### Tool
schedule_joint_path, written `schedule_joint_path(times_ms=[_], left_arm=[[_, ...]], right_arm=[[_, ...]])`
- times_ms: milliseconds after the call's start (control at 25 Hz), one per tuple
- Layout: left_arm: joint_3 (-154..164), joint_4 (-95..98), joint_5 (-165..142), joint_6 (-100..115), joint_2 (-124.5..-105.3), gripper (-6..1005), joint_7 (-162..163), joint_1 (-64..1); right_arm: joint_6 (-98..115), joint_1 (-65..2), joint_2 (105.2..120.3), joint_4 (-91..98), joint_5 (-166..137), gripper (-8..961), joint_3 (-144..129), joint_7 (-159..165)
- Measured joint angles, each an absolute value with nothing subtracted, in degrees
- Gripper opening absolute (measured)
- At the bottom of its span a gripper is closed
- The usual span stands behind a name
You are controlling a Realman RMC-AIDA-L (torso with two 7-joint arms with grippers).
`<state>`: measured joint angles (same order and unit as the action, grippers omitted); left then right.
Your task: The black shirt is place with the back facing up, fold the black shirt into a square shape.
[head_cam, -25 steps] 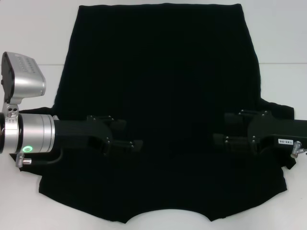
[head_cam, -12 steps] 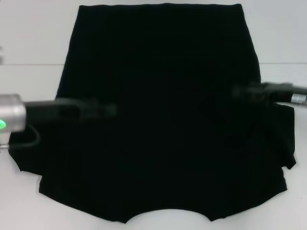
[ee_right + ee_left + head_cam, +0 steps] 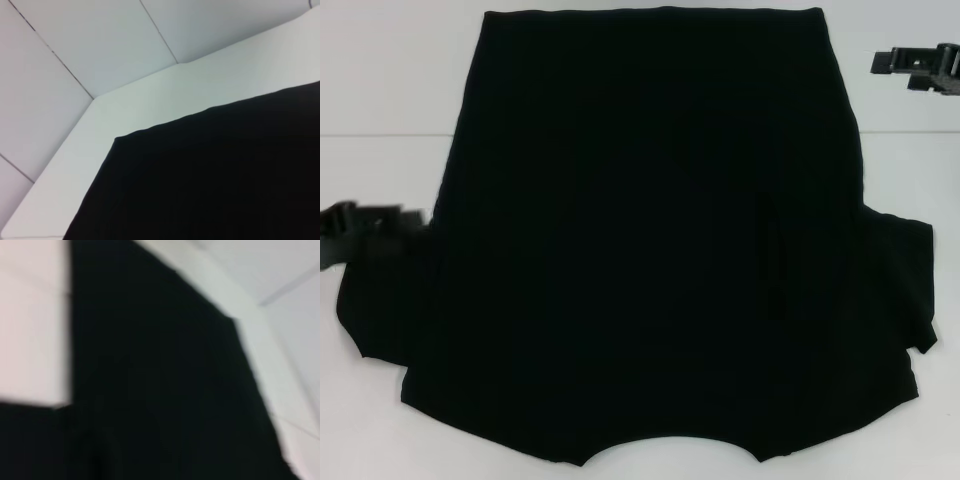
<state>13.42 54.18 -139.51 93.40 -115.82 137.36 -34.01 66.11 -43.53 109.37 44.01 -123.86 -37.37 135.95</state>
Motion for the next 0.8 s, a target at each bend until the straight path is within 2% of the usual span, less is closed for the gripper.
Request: schedule_joint_path(times_ms=[120, 320, 800], left_arm=[[9.69, 54.03, -145.52, 92.05, -115.45, 627, 138.95, -33.58], [5.70, 54.36, -150.36, 91.64, -115.29, 498, 140.74, -32.15], [6.29, 51.19, -154.49, 85.81, -115.80, 501, 142.80, -31.58]], right_arm=[[67.02, -43.85, 109.46, 45.08, -125.36, 793, -37.57, 136.68], [67.97, -43.85, 109.45, 44.94, -125.84, 793, -37.48, 136.78], [68.70, -43.41, 109.47, 44.70, -125.86, 792, -37.15, 136.87]])
